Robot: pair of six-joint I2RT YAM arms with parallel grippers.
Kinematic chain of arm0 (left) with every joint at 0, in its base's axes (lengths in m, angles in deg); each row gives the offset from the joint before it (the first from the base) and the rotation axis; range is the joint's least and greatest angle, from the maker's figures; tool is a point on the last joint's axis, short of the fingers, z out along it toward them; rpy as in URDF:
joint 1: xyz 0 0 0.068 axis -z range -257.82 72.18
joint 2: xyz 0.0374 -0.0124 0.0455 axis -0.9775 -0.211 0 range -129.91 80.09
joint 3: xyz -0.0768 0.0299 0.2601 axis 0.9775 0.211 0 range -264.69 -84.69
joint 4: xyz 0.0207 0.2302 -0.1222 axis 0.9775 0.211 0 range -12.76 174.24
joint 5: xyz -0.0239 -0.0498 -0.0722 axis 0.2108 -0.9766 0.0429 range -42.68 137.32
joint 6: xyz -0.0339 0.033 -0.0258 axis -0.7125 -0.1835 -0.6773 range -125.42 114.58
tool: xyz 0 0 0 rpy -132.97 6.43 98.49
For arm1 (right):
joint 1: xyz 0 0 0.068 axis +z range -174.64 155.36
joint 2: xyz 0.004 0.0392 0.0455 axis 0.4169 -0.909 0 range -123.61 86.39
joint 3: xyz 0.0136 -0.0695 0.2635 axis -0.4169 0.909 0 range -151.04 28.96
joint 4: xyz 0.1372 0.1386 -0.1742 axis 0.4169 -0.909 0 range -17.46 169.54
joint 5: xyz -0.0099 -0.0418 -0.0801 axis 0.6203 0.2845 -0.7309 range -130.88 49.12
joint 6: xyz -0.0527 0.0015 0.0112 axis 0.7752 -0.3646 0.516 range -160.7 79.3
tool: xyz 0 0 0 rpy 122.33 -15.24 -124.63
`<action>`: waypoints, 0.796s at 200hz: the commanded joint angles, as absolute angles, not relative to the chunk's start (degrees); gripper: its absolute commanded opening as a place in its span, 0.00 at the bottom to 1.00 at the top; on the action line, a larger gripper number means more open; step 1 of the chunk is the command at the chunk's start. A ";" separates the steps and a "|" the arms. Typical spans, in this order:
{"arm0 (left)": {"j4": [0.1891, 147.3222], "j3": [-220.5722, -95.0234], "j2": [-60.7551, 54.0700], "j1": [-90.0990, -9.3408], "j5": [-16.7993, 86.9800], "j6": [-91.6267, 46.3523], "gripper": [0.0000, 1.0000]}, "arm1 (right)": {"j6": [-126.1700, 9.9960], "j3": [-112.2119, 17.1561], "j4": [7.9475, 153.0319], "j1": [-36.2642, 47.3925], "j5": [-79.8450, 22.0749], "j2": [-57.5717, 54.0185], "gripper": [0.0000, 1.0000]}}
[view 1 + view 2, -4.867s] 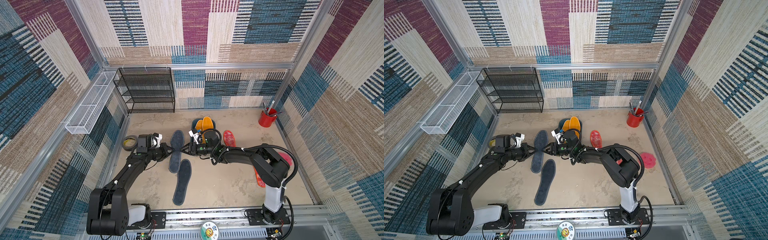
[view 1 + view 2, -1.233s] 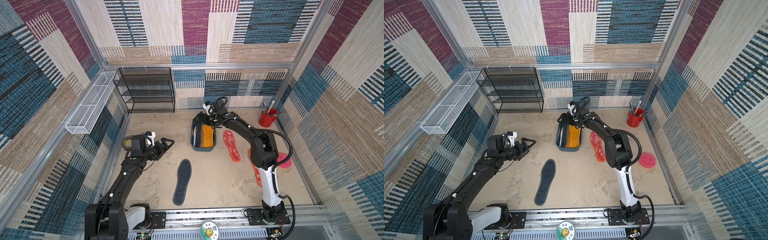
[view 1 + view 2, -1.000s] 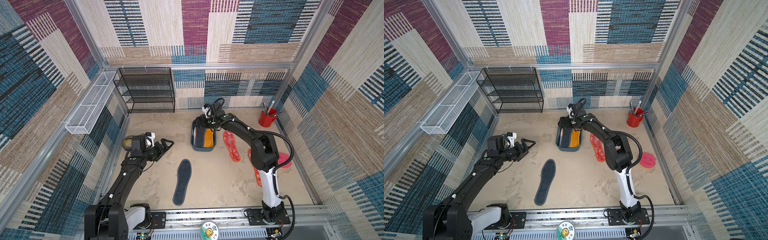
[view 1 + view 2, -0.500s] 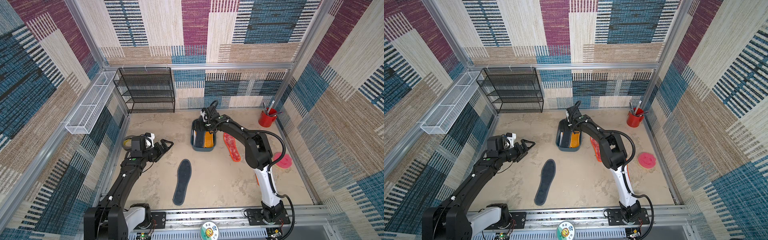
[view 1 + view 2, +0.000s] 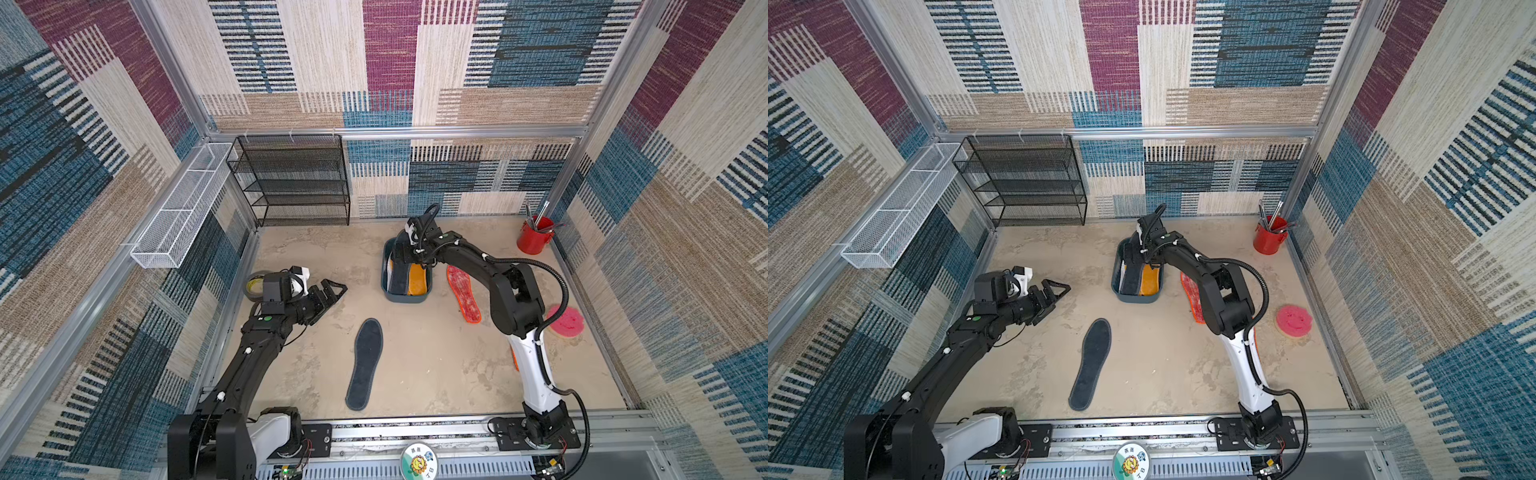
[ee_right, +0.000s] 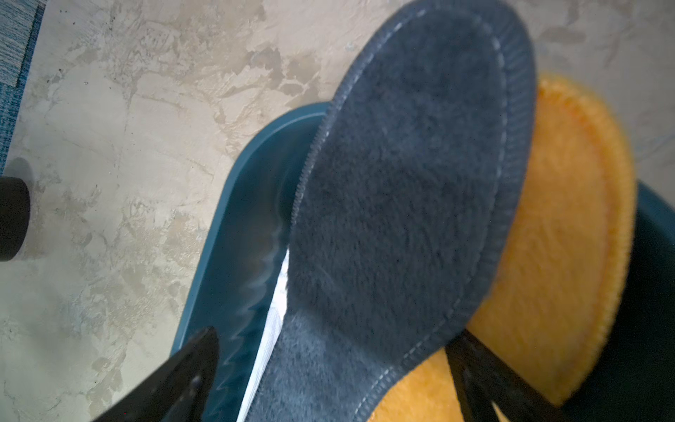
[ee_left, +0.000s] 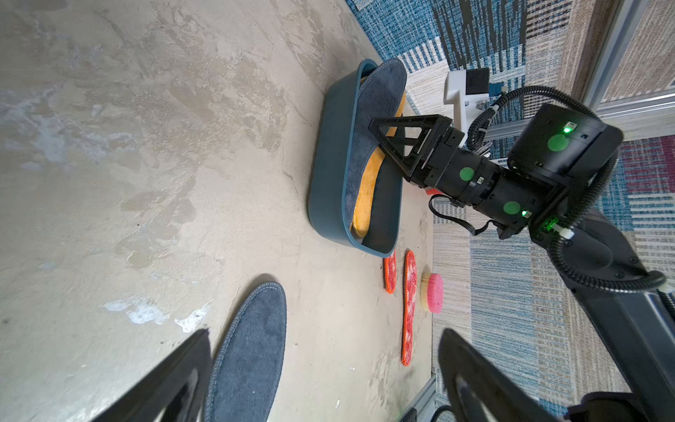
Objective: Put the insoles into the storage box
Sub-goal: Place the insole in the storage box.
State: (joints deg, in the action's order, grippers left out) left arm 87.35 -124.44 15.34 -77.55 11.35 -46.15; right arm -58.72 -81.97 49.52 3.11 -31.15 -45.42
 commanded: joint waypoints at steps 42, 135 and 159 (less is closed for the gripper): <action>87.26 -124.42 15.24 -77.51 11.81 -45.19 0.98 | -59.94 -83.74 52.61 3.31 -26.00 -46.77 0.98; 95.01 -125.08 13.86 -77.56 13.12 -42.64 0.96 | -59.08 -86.28 49.69 4.28 -31.29 -43.45 0.98; 98.23 -123.84 14.87 -77.37 13.67 -41.02 0.95 | -58.55 -86.22 49.05 4.28 -31.80 -40.47 0.98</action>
State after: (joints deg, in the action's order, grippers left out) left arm 93.03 -124.55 14.11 -77.55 12.62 -44.11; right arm -59.07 -85.78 49.02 4.20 -29.77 -43.45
